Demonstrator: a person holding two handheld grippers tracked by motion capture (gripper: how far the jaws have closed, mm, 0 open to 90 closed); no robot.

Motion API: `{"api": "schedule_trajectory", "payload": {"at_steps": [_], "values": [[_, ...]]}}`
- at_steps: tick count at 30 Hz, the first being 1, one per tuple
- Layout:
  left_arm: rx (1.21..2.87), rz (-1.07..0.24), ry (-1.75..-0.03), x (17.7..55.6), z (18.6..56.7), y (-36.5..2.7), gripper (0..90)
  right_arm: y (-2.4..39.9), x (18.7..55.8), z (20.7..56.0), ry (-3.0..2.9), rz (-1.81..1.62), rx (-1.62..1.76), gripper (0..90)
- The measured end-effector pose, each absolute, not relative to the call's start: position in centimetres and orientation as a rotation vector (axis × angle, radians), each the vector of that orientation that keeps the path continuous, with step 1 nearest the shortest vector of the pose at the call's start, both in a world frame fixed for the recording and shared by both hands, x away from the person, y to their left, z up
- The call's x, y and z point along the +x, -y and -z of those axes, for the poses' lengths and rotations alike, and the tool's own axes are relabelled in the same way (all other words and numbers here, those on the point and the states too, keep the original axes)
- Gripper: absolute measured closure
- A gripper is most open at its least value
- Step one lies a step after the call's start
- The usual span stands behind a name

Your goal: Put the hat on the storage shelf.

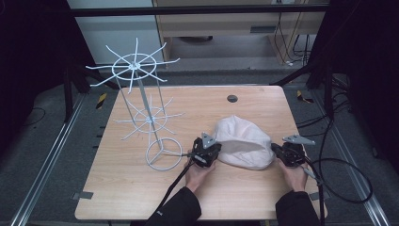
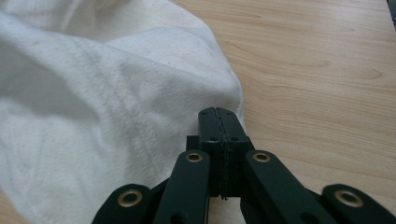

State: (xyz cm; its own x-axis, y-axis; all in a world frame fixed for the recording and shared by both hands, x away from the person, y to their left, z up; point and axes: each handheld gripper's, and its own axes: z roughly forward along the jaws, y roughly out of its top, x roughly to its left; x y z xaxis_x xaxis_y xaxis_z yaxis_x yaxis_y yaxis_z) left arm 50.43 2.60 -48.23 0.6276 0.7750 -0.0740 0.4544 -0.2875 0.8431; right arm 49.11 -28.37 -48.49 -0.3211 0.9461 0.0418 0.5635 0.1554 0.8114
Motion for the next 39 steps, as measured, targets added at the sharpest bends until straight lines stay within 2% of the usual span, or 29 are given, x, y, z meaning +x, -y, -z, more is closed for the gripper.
{"api": "schedule_trajectory", "payload": {"at_steps": [21,39], "values": [[1.921,-0.475,-1.026,51.7,48.4,-3.3,89.9,26.2,44.9,48.3,-2.09,-1.069,1.357,90.0],[1.911,-0.485,-1.048,53.1,48.4,-3.3,89.9,24.2,43.1,48.2,-2.164,-1.138,1.306,90.0]]}}
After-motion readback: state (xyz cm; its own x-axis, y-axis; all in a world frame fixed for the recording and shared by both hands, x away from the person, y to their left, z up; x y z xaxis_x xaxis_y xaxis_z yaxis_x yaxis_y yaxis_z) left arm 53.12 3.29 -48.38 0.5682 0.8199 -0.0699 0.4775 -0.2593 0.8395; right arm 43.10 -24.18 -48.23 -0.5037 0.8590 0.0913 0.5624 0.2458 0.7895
